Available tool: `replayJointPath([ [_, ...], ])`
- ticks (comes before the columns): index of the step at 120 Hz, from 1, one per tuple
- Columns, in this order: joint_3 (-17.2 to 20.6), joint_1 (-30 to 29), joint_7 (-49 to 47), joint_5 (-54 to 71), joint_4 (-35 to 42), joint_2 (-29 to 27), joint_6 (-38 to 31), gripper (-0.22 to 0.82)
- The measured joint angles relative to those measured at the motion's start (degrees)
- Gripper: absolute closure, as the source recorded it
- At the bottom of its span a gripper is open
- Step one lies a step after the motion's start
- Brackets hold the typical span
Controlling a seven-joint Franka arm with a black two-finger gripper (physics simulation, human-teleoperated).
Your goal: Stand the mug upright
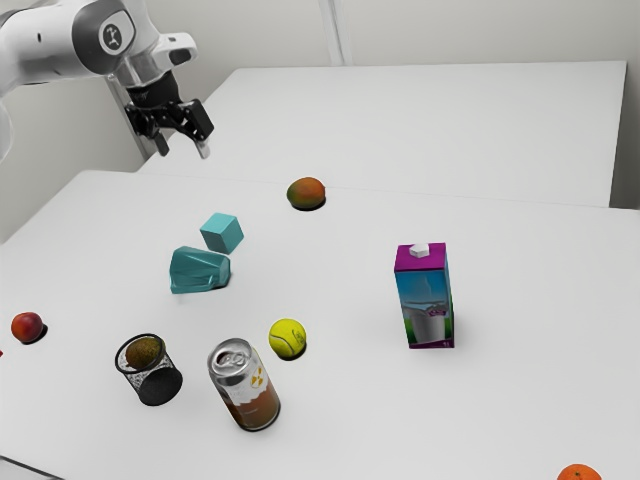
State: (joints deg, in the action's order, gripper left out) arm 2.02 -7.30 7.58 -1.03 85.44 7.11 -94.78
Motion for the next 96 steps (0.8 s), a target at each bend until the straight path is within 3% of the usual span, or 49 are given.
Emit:
replayJointPath([
  [41, -0.2, -0.2, 0.2, -0.6, 1.2, -0.2, 0.8, 0.00],
  [56, -0.6, -4.0, 0.7, -5.1, 1.3, -0.4, 2.3, 0.00],
  [71, -6.4, -7.4, 3.7, -13.6, 1.4, 1.2, 3.4, 0.00],
  [96, -8.7, -13.7, 11.4, -25.6, 1.4, 7.3, 4.8, 0.00],
])
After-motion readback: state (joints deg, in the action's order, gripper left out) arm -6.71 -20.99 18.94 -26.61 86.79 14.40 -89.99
